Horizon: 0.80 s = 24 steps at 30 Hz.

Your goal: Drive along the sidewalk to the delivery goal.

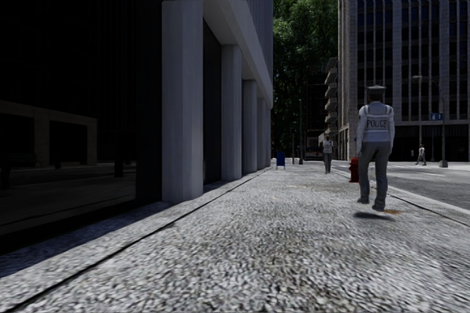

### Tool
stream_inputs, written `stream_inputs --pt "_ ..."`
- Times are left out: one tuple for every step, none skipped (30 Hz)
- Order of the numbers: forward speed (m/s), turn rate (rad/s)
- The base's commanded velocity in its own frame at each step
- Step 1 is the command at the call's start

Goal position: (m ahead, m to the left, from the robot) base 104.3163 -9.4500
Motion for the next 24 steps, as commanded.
stream_inputs --pt "2.0 0.0" --pt "2.0 0.0" --pt "2.0 0.0" --pt "2.0 0.0" --pt "2.0 0.0" --pt "2.0 0.0" --pt "2.0 0.0" --pt "2.0 0.0" --pt "2.0 0.0" --pt "2.0 0.0" --pt "2.0 0.0" --pt "2.0 0.0" --pt "2.0 0.0" --pt "2.0 0.0" --pt "2.0 -0.05" --pt "2.0 -0.15" --pt "2.0 -0.19" --pt "2.0 -0.19" --pt "2.0 -0.21" --pt "2.0 -0.21" --pt "2.0 -0.21" --pt "2.0 -0.21" --pt "2.0 -0.21" --pt "2.0 -0.21"
